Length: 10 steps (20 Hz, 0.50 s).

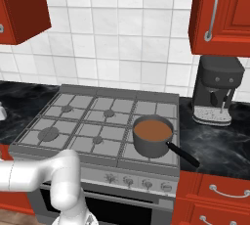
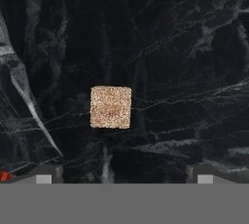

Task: Pick up the sugar cube(s) and place them in the saucepan with hot chocolate.

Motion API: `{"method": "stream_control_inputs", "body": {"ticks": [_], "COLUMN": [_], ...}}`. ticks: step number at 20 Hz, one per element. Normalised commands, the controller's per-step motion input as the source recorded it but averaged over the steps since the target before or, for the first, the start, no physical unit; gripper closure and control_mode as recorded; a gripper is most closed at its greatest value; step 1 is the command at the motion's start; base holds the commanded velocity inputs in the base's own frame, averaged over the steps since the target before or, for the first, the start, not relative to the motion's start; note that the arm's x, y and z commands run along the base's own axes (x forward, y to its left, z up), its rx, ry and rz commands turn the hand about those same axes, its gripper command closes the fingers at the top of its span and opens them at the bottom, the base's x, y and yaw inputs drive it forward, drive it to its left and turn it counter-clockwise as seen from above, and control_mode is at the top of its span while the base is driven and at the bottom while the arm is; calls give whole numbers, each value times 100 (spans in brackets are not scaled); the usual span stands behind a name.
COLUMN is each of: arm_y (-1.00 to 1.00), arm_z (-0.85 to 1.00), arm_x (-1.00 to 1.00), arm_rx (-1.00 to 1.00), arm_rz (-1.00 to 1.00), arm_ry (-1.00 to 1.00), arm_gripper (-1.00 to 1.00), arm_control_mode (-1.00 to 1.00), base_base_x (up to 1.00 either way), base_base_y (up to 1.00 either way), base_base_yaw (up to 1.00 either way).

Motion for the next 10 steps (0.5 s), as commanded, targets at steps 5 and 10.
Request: {"method": "stream_control_inputs", "body": {"ticks": [5,10], "arm_y": [1,8], "arm_z": [0,0], "arm_x": [0,11], "arm_rx": [-4,-3], "arm_rz": [-1,0], "arm_ry": [0,0], "arm_gripper": [-100,-100], "arm_control_mode": [-100,-100], "base_base_x": [0,0], "base_base_y": [0,0], "base_base_yaw": [0,0]}}
